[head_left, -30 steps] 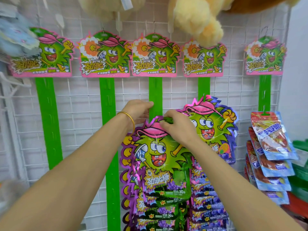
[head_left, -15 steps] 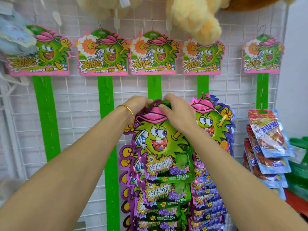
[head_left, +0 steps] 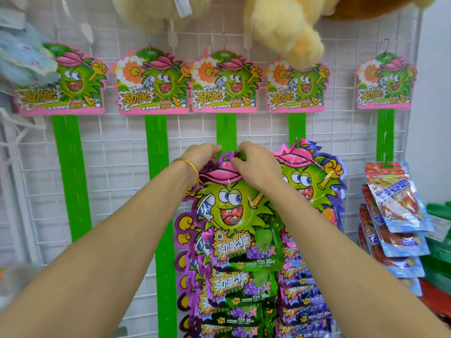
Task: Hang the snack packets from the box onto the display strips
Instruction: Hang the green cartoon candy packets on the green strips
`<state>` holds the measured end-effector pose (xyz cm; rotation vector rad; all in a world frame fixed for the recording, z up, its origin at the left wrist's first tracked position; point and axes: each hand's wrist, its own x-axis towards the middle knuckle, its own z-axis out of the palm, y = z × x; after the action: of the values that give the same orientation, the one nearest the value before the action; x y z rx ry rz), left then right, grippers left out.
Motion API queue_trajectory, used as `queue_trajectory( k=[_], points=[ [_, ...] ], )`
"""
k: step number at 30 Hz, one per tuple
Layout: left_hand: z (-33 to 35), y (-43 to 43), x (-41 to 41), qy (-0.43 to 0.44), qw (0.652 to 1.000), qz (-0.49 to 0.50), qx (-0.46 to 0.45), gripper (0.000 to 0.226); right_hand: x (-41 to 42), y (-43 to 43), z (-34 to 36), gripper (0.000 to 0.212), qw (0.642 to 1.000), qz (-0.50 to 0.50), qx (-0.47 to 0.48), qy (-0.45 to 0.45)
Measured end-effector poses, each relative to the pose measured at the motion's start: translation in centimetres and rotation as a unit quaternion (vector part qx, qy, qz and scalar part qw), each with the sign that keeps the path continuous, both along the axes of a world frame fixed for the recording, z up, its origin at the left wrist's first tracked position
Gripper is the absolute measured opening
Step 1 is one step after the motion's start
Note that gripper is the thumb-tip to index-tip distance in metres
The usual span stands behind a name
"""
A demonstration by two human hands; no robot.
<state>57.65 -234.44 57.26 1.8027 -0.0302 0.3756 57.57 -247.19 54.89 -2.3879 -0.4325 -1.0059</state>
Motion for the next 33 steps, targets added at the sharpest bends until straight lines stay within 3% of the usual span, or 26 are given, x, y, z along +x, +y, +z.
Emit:
queue_trajectory(
  k=[5, 7, 11, 15, 19, 22, 26, 29, 33],
  points=[
    [-0.9, 0.6, -0.1, -0.060, 0.997, -0.006, 0.043, 0.020, -0.1, -0.4, -1.3, 0.027, 0.999, 0.030, -0.015, 0.034],
    [-1.7, 1.0, -0.4, -0.096, 0.990, -0.004, 0.099, 0.006, 0.0, -0.5, -2.0, 0.030, 0.998, 0.037, -0.022, 0.041],
    [-4.0, 1.7, -1.4, -0.159, 0.970, 0.027, 0.182, 0.036, 0.0, -0.7, -2.7, 0.035, 0.998, 0.033, -0.037, 0.035],
    [-6.7, 2.8, -2.5, -0.246, 0.919, 0.094, 0.295, 0.048, -0.7, -0.9, -4.1, 0.039, 0.998, 0.031, -0.045, -0.045],
    [-10.9, 3.6, -4.1, -0.291, 0.888, 0.158, 0.319, 0.043, -2.6, -2.2, -7.8, 0.037, 0.986, -0.034, 0.015, -0.161],
    [-15.6, 3.7, -4.9, -0.260, 0.904, 0.170, 0.295, 0.043, -4.3, -3.0, -12.6, 0.031, 0.990, -0.021, 0.108, -0.086],
    [-21.1, 2.8, -5.8, -0.149, 0.941, 0.145, 0.267, 0.056, -5.2, -3.3, -19.0, 0.027, 0.979, -0.014, 0.200, 0.039],
    [-23.7, 1.7, -5.9, -0.085, 0.952, 0.117, 0.271, 0.074, -5.3, -2.9, -22.2, 0.024, 0.967, -0.001, 0.226, 0.117],
    [-25.8, 0.7, -6.4, -0.007, 0.968, 0.053, 0.243, 0.089, -6.6, -2.2, -23.8, 0.035, 0.960, 0.011, 0.233, 0.153]
  ],
)
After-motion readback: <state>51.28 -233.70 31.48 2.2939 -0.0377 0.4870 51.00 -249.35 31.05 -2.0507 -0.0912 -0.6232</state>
